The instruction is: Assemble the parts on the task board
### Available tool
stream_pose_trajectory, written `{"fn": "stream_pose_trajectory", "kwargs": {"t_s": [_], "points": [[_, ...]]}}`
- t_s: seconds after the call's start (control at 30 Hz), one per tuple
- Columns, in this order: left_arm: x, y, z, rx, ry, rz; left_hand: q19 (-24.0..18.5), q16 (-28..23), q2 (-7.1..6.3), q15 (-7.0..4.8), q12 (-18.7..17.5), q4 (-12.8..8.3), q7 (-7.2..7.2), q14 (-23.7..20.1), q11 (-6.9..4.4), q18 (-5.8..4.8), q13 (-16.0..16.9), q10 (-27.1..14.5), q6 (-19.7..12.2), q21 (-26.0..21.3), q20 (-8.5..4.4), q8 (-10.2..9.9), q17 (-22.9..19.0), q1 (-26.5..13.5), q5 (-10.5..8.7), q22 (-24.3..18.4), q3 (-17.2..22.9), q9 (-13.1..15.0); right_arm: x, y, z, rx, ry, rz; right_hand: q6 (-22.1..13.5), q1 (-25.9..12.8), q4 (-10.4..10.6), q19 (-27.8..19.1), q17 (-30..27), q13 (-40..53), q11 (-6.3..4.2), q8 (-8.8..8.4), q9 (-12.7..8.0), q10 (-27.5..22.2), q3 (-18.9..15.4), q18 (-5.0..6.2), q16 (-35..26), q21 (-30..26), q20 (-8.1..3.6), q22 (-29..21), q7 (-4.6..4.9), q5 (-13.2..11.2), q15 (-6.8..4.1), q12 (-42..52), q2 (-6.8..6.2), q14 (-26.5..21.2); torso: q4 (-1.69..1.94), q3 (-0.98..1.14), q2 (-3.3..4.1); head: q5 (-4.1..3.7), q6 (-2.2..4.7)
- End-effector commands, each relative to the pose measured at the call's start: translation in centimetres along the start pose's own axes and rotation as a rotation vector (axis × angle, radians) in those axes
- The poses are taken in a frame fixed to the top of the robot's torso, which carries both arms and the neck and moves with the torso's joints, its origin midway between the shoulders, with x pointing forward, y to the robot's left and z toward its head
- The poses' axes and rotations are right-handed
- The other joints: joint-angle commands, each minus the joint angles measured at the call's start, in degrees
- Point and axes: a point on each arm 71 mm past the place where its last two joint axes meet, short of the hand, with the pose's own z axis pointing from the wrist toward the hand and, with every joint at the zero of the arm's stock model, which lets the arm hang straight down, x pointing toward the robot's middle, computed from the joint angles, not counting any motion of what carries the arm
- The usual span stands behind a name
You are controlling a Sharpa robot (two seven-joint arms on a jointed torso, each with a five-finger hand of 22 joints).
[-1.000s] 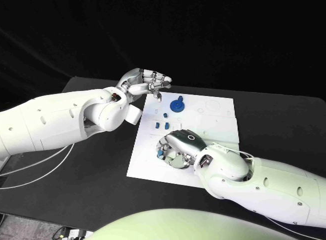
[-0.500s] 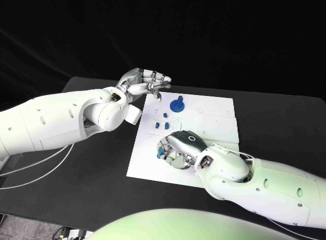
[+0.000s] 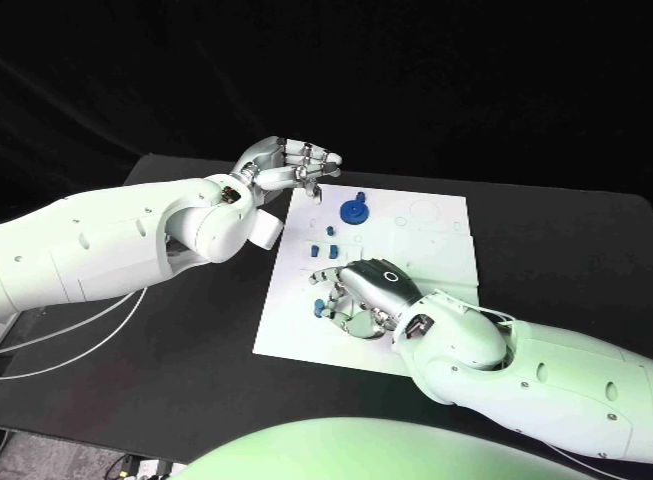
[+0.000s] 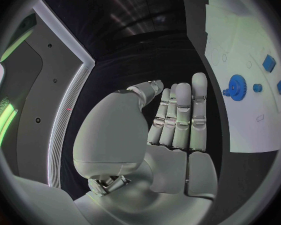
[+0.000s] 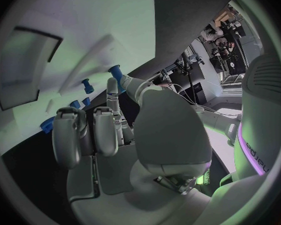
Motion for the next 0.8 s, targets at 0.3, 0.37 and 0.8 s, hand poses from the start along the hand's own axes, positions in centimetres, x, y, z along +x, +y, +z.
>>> {"fn": "stream_pose_trajectory", "kwargs": {"t_s": [0.3, 0.37, 0.8], "points": [[0.1, -0.1, 0.0, 0.006, 0.012, -0.009, 0.17, 0.23, 0.54, 0.02, 0.20, 0.30, 0.01, -0.34, 0.09, 0.88, 0.08, -0.38, -0.41, -0.37, 0.18, 0.21, -0.08, -0.18, -0.02, -0.08, 0.01, 0.09, -2.6, -1.3, -2.9, 0.004, -0.156, 0.108, 8.77, 0.88, -0.84, 4.11, 0.61, 3.56, 1.31, 4.53, 2.17, 2.11, 0.21, -0.70, 0.62, 0.98, -0.04, 12.60, 2.01, 2.47, 0.47, 2.94, 0.32, 2.73, -0.09, -0.11, -0.13, -0.83, 0.56], [0.0, -0.1, -0.1, 0.006, 0.011, -0.008, 0.17, 0.23, 0.54, 0.02, 0.20, 0.30, 0.01, -0.34, 0.09, 0.88, 0.08, -0.38, -0.41, -0.37, 0.18, 0.21, -0.08, -0.18, -0.02, -0.08, 0.01, 0.09, -3.6, -2.6, -3.8, 0.051, -0.162, 0.177, 10.52, 0.43, -0.64, 4.27, 1.20, 5.48, 1.17, 5.61, 2.58, 2.68, -0.30, -0.79, 1.04, 1.53, 0.14, 12.83, 1.88, 2.39, 0.47, 4.94, 0.36, 2.87, -0.16, -0.14, -0.14, -1.40, 0.81], [-0.4, 0.0, -0.3, 0.001, 0.002, -0.006, 0.22, 0.31, 0.63, 0.02, 0.44, 0.38, -0.01, -0.39, 0.07, 0.88, 0.12, -0.55, -0.48, -0.47, 0.18, 0.27, -0.17, -0.23, -0.03, -0.15, -0.04, 0.12, -8.4, -9.5, -11.9, 0.395, -0.040, 0.408, 10.32, -6.00, 6.43, 6.15, 11.31, 70.10, -0.66, 15.12, 12.70, 13.27, -13.31, -2.13, 7.45, 7.99, -0.96, 15.09, -0.62, 4.65, -0.93, 72.78, 1.72, 4.95, -1.33, -0.26, -0.87, -5.95, 2.07]]}}
